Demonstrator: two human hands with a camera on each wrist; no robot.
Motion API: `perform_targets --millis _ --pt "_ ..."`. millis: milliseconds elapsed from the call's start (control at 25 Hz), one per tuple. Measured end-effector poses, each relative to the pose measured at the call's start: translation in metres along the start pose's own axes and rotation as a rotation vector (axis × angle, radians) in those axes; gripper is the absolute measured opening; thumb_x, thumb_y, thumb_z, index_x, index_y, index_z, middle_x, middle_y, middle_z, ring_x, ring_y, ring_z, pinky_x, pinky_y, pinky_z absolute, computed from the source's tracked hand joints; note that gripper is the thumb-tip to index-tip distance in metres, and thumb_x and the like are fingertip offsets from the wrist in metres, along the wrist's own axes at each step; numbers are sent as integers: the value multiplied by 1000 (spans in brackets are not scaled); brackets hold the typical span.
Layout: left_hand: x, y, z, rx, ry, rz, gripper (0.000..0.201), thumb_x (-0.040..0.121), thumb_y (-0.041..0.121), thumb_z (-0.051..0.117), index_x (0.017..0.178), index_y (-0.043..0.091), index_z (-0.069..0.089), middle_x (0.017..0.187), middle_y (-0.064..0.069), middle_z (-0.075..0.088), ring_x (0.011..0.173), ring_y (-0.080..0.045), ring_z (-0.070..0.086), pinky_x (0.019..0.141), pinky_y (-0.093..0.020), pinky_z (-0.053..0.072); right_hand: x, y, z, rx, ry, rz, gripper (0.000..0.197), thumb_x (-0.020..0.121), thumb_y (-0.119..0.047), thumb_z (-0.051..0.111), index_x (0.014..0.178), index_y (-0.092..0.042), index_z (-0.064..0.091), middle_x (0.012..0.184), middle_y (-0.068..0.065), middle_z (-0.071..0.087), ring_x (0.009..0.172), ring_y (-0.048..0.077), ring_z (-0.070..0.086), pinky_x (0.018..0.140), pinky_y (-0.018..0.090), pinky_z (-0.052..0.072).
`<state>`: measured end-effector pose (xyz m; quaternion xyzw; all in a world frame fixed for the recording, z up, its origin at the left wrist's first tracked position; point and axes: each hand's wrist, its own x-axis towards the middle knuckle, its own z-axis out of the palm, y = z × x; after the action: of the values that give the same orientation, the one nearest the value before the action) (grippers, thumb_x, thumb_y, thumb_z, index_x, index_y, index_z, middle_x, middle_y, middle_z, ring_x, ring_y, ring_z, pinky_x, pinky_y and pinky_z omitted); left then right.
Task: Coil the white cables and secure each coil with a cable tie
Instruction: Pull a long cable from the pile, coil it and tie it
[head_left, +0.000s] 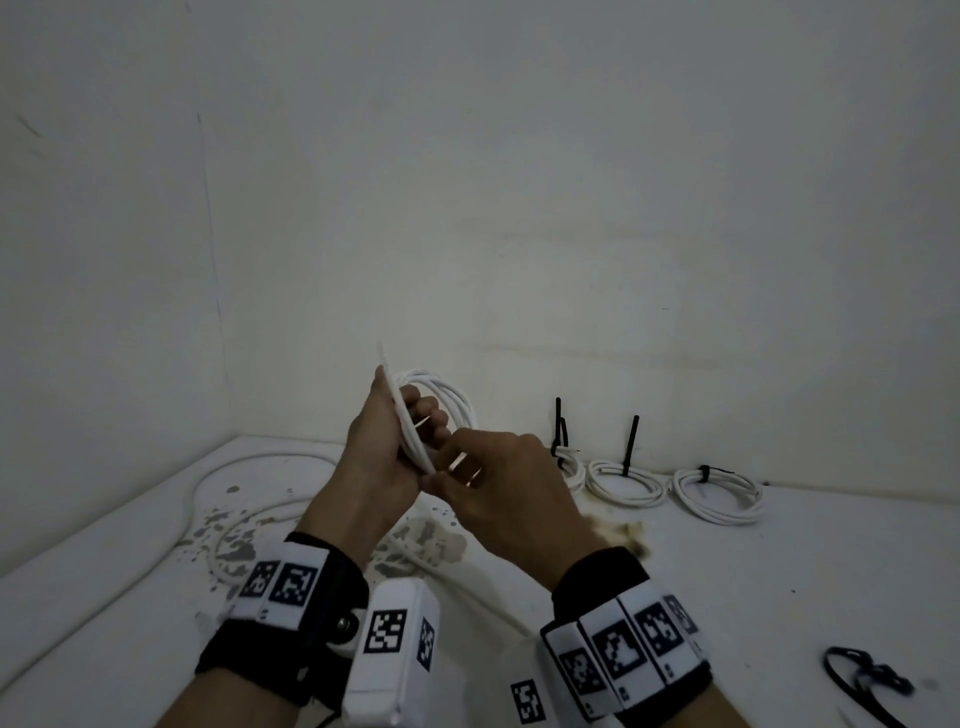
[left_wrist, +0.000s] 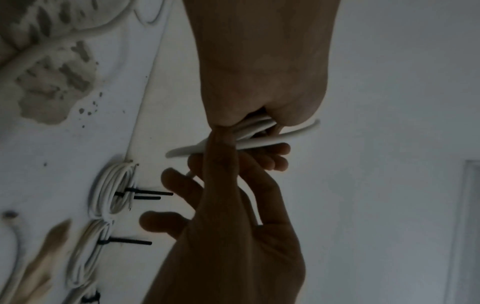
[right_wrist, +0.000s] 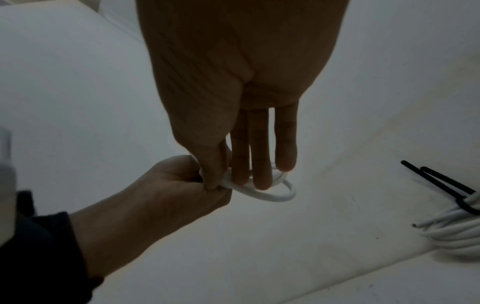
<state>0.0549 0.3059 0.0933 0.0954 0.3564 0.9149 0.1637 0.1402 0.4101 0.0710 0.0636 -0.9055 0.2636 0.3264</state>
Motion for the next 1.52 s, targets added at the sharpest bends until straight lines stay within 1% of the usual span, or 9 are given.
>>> perform_targets --millis 240,520,680,800,920,1040,1200,1400,1520 --pt "-6 -3 3 239 26 38 50 99 54 43 70 14 51 53 -2 56 47 -17 58 48 -26 49 2 3 -7 93 31 49 12 78 -38 81 77 -26 80 79 -12 75 66 2 65 73 30 56" --pt "-8 -4 0 402 -152 -86 55 96 64 38 63 19 45 45 6 25 34 -8 21 42 -21 14 2 12 -13 22 40 158 41 63 -51 87 65 -21 60 60 -4 63 58 11 60 63 36 55" --pt "-10 -1 -5 617 -267 -246 77 84 83 22 57 17 50 45 5 24 35 -7 16 39 -20 13 5 20 -29 141 9 23 42 83 -42 76 120 -45 56 113 -12 56 101 -2 53 81 18 45" --pt "-14 -2 -6 683 -364 -338 85 72 92 13 54 18 50 48 4 21 36 -7 13 40 -21 10 7 23 -30 11 -80 -96 39 98 -34 59 135 -44 54 150 -9 44 142 8 30 112 29 30" --pt "-16 2 -5 699 -421 -407 79 70 92 20 60 19 47 49 4 24 36 -5 12 39 -20 8 8 30 -30 -9 -96 -117 25 98 -38 58 118 -32 72 115 -13 73 112 2 63 99 31 50" --pt "-18 1 -5 774 -404 -392 71 71 90 32 62 20 44 52 4 20 37 -6 11 36 -19 12 9 33 -28 -31 -6 -134 15 95 -37 60 95 -29 74 79 -13 75 77 4 70 75 33 57" --pt "-18 -3 -4 791 -369 -377 69 72 87 37 61 20 47 52 4 20 35 -5 14 34 -18 14 9 32 -18 -145 -45 -145 16 100 -31 53 93 -17 58 78 -4 71 68 15 66 67 41 55" --pt "-18 6 -5 833 -341 -364 73 74 85 36 69 14 51 49 4 25 33 -4 19 33 -17 20 7 31 -19 -109 76 -136 16 101 -18 53 88 -17 44 64 -28 44 52 -8 51 50 15 28" --pt "-18 3 -3 841 -331 -346 73 74 85 37 71 14 50 51 4 26 34 -4 19 33 -17 21 6 25 -19 -54 95 -121 16 103 -17 47 90 -18 39 67 -21 55 50 3 53 49 20 33"
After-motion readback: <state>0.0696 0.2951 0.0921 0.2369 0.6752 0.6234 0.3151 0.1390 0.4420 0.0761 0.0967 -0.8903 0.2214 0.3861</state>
